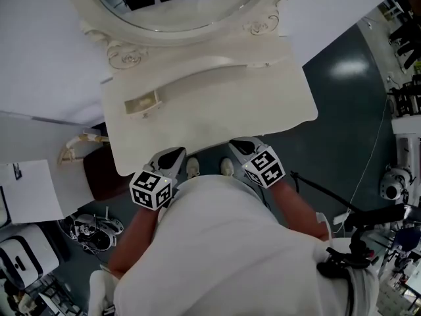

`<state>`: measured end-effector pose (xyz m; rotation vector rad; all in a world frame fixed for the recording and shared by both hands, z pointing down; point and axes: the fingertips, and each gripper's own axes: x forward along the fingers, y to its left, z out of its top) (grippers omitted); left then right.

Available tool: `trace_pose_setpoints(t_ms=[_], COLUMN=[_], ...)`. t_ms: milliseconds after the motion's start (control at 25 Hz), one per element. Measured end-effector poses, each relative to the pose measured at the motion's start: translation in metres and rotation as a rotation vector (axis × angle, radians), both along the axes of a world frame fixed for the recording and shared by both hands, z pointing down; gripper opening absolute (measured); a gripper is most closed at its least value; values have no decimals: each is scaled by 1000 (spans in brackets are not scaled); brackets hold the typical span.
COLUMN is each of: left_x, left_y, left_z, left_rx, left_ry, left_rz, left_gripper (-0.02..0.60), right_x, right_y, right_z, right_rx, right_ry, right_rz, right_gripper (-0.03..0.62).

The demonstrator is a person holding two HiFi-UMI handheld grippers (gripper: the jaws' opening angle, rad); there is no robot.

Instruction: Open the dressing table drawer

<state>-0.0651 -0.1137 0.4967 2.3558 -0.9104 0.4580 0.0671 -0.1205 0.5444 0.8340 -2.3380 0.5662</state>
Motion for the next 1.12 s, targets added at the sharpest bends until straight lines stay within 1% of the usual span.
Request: trace_pose_setpoints(t_ms=[120,280,680,1120], left_x=[3,3,-6,-13], left_y=[1,1,-3,-16], left_z=[-2,-1,3,6], left_rx=[-2,7,-8,-11], left_ry=[1,-16,-6,1], left_rz=[-1,-2,-32,5], left_gripper=[2,2,2,2], right_x=[-3,-7,-19,-26], right_y=[-5,-11,-19,-26], right_z=[2,1,-2,-1], right_rx=[3,19,33,44], right_ry=[-2,-5,-3,23], right_rz=[-25,-50,-86,-75], right_gripper=[-2,-2,-2,-2])
